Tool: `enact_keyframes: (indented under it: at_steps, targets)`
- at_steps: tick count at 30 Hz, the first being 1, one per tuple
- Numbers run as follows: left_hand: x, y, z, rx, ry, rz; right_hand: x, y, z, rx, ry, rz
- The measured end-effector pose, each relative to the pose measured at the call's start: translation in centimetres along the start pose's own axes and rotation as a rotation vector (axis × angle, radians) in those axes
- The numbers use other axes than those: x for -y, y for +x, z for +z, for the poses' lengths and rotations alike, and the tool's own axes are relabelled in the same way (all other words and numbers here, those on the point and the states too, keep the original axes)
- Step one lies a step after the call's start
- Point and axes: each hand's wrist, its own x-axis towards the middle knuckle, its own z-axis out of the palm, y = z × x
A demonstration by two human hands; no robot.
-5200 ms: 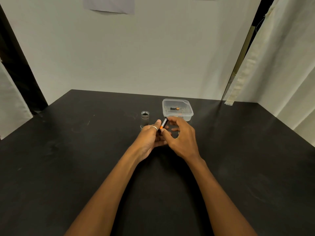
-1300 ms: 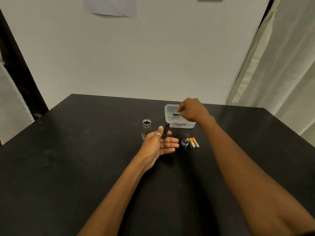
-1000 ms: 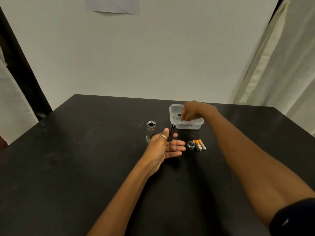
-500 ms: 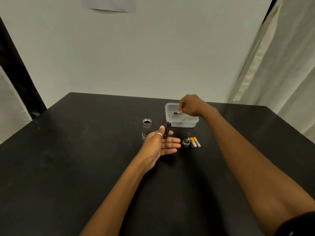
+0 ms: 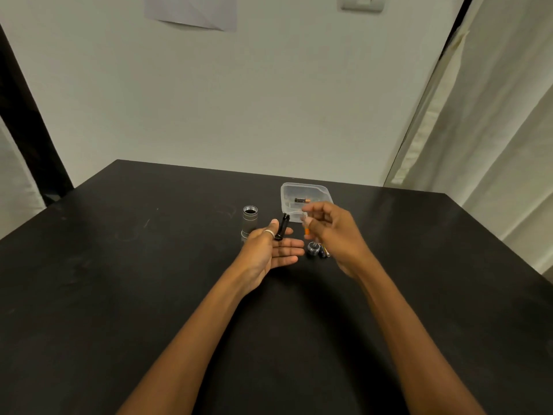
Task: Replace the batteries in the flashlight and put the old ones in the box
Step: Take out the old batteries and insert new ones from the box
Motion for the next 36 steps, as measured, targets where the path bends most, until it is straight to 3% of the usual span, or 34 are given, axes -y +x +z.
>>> enact_keyframes:
  at_steps: [11, 20, 28, 31, 36]
  targets:
    - [0.2, 0.3, 0.0, 0.018, 0.026, 0.009, -1.0, -2.0, 1.3, -0.245, 0.090, -0.065]
    - [1.1, 0.5, -0.2, 0.076, 0.143, 0.114, -1.3, -2.3, 3.1, -0.209, -0.190, -0.094]
    - [1.4, 0.9, -0.3, 0.076, 0.188, 0.124, -1.4, -2.5, 3.9, -0.294, -0.219, -0.119]
    - [1.5, 1.0, -0.5, 0.080, 0.180, 0.129, -1.6, -3.0, 4.3, -0.271, -0.325, -0.213]
    - [1.5, 1.1, -0.7, 0.066, 0.170, 0.129, -1.9, -3.0, 3.6, 0.012, -0.447, -0.244]
